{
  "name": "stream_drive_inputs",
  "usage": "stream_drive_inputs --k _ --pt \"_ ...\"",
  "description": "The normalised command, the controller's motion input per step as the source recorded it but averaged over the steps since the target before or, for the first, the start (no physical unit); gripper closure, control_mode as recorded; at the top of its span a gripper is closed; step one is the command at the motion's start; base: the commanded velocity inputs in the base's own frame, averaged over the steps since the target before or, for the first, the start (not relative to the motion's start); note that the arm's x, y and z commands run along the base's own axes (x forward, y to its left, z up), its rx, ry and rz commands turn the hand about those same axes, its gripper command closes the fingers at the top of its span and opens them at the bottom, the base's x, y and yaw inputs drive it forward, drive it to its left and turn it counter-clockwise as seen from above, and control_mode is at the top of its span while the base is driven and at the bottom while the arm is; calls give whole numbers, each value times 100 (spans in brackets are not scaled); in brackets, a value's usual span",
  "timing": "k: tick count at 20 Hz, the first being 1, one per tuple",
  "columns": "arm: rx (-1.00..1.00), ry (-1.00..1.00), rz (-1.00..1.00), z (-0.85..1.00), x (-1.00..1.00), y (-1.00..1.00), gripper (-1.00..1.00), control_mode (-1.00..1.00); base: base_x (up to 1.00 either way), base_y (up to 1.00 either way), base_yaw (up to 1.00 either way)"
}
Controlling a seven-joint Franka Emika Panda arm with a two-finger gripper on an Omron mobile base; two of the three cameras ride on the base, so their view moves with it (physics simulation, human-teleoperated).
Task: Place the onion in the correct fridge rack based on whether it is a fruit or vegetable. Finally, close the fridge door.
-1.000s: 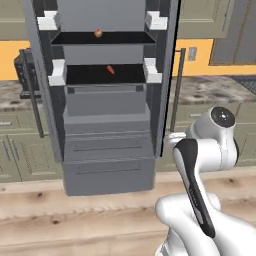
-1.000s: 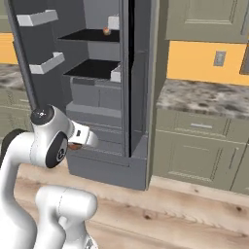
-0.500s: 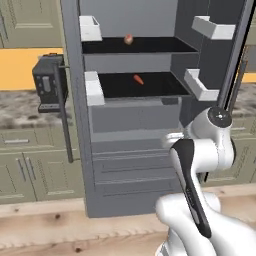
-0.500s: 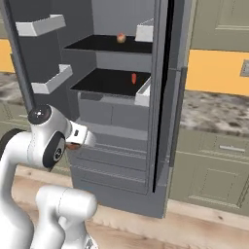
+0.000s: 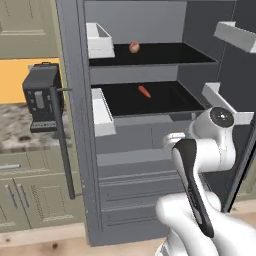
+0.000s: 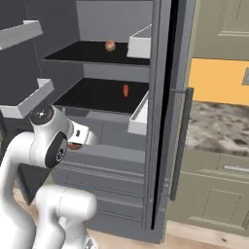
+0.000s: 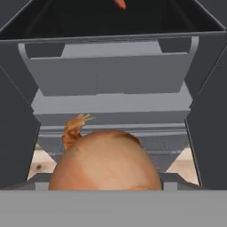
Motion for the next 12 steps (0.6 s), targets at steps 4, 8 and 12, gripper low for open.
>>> stream_drive_inputs --k 4,8,12 --pt "0 0 0 0 0 0 100 100 67 22 -10" --pt "0 0 0 0 0 0 100 100 59 -2 -1" --pt "0 0 0 0 0 0 100 100 69 0 0"
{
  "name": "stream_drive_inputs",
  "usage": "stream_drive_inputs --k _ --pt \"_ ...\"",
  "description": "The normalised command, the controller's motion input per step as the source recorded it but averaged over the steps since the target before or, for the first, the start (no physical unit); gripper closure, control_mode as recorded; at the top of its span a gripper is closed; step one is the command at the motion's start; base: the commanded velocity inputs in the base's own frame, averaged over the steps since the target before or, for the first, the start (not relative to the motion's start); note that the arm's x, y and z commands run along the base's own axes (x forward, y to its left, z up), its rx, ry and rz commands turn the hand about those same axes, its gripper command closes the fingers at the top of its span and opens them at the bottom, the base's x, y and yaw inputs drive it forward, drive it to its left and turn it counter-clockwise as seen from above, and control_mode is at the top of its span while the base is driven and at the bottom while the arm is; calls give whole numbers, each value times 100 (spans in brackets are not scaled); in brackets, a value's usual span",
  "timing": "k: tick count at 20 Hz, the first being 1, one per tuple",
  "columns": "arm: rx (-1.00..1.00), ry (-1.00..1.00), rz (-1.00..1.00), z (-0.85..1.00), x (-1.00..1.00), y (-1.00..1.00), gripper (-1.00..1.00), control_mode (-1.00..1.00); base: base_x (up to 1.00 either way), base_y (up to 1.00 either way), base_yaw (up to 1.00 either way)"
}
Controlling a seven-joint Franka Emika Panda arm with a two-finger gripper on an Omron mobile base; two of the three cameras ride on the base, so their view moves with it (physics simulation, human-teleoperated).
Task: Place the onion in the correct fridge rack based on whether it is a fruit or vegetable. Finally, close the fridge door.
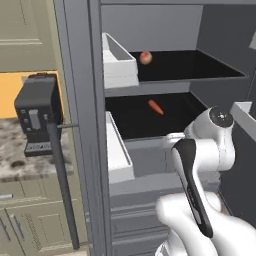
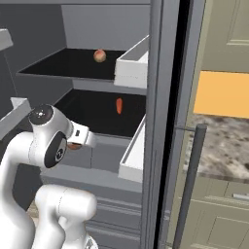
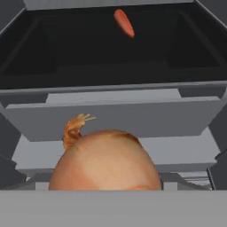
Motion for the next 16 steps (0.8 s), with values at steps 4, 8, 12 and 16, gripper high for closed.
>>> stream_drive_inputs --k 4,8,12,16 --pt "0 0 0 0 0 0 100 100 61 0 0" --pt "0 -7 0 0 58 0 100 -100 0 0 0" --pt "0 -9 0 -3 89 4 100 -100 0 0 0" --pt "0 0 0 -6 88 18 100 -100 0 0 0"
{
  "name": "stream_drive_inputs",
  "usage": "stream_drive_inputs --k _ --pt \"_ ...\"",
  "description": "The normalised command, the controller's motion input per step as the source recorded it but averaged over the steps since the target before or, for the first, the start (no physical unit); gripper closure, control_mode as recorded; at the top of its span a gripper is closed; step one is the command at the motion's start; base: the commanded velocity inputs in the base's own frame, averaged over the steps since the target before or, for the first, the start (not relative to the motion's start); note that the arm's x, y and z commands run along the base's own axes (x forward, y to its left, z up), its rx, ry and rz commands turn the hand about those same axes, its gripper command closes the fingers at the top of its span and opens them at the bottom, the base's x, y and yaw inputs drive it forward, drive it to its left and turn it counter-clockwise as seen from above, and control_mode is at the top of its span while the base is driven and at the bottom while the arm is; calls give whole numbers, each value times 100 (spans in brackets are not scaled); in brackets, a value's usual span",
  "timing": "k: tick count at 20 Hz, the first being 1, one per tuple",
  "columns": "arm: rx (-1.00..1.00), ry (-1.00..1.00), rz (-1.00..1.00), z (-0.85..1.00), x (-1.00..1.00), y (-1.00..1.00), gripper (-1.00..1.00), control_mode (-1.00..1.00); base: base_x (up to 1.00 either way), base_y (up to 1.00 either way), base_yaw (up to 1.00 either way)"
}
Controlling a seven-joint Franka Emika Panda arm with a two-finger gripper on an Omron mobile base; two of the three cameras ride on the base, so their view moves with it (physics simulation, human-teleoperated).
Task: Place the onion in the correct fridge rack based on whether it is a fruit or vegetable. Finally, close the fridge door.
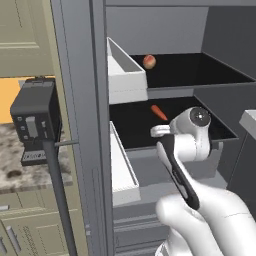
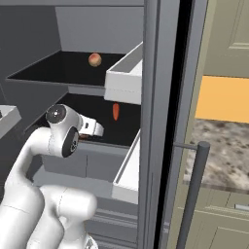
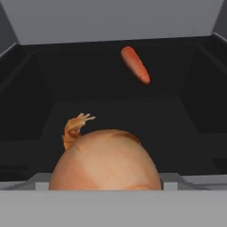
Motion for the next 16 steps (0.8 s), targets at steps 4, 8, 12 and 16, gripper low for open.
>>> stream_drive_inputs --k 4,8,12,16 --pt "0 2 0 -9 85 19 100 -100 0 0 0" --pt "0 10 0 -37 97 7 100 -100 0 0 0" --pt "0 6 0 -49 87 3 100 -100 0 0 0" --pt "0 0 0 -29 59 0 100 -100 0 0 0"
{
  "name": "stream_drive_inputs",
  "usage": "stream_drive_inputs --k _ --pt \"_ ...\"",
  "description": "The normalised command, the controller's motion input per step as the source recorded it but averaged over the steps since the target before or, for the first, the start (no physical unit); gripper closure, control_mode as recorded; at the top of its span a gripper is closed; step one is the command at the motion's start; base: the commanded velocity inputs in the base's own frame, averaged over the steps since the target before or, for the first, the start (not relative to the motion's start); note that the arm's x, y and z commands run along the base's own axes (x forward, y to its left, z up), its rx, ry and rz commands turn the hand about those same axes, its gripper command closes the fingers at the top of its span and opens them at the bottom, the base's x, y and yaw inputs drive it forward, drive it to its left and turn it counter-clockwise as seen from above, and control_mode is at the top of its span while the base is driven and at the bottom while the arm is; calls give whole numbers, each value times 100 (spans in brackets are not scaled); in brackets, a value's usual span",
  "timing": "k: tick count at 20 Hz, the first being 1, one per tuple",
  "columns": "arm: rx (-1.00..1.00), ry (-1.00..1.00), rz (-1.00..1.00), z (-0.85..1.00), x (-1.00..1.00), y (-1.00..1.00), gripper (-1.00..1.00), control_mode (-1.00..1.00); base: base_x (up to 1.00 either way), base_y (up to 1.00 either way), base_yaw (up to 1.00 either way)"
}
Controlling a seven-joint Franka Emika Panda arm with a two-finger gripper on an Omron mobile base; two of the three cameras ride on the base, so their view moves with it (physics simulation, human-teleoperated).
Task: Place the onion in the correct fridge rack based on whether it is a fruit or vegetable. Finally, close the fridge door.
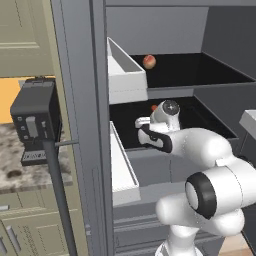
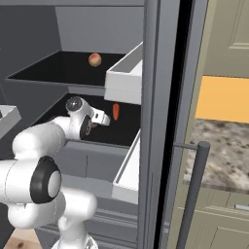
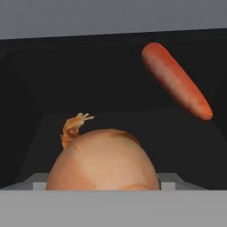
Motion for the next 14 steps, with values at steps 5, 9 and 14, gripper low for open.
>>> stream_drive_inputs --k 5,9,14 --pt "0 -1 0 -39 38 0 -100 -100 0 0 0" --pt "0 -3 0 -37 20 0 -100 -100 0 0 0" --pt "0 0 0 -13 -2 0 -100 -100 0 0 0"
